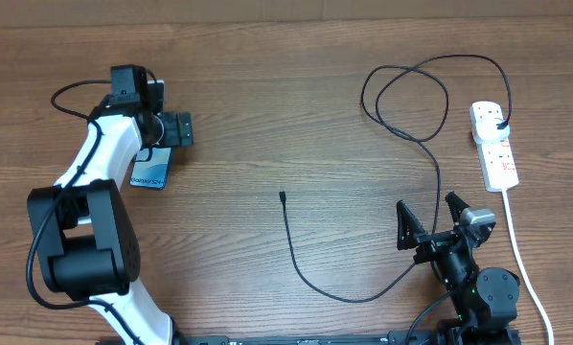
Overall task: Plug charger to phone and switch on socket
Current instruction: 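Move the left gripper forward over the smartphone, then lower the left gripper and close it on the phone's bottom edge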
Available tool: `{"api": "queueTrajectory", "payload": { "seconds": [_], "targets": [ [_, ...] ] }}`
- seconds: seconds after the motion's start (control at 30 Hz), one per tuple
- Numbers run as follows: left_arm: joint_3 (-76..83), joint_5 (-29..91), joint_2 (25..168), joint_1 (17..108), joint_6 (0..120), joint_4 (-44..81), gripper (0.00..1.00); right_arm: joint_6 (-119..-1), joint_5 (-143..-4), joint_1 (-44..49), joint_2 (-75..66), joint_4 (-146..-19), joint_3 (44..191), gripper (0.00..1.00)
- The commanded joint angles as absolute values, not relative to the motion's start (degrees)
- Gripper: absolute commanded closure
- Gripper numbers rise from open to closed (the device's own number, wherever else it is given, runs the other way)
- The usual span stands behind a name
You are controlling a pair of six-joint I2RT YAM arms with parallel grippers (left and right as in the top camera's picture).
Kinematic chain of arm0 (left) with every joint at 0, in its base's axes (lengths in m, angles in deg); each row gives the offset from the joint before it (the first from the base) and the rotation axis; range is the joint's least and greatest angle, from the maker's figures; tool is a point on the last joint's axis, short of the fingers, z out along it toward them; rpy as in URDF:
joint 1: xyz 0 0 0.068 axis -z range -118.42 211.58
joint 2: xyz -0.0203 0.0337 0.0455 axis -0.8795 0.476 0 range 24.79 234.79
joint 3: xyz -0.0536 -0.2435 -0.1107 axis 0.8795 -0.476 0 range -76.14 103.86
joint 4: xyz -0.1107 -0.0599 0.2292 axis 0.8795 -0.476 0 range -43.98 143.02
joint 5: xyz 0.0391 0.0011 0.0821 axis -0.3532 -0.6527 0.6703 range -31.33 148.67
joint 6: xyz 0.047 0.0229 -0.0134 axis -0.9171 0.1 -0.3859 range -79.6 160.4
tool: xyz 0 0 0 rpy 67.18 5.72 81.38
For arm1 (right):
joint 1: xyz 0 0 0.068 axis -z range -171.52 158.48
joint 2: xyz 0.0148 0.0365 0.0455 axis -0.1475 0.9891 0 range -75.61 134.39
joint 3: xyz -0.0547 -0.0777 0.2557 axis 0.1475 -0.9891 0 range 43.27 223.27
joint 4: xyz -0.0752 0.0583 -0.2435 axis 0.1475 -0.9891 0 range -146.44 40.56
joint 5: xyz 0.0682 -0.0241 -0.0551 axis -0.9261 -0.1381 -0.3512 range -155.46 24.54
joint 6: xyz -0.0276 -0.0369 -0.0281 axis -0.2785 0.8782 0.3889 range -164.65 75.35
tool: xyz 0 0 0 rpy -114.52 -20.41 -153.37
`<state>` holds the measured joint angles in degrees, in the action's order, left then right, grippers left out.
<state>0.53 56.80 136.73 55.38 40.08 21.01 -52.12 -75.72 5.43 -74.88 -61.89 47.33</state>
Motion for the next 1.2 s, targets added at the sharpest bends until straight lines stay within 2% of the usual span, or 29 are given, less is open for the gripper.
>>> {"api": "queueTrajectory", "payload": {
  "seconds": [0.0, 0.47, 1.17],
  "targets": [
    [1.9, 57.1, 138.9, 54.2, 36.0, 21.5, 0.00, -52.1, -75.8, 5.2, -75.4, -61.6, 47.1, 0.00],
    [1.9, 54.6, 139.8, 49.5, 32.6, 21.1, 0.02, -52.1, -75.8, 5.2, -75.4, -61.6, 47.1, 0.00],
    [1.8, 52.8, 141.7, 49.7, 30.1, 18.2, 0.04, -52.1, -75.8, 5.2, -75.4, -61.6, 47.1, 0.00]
  ]
}}
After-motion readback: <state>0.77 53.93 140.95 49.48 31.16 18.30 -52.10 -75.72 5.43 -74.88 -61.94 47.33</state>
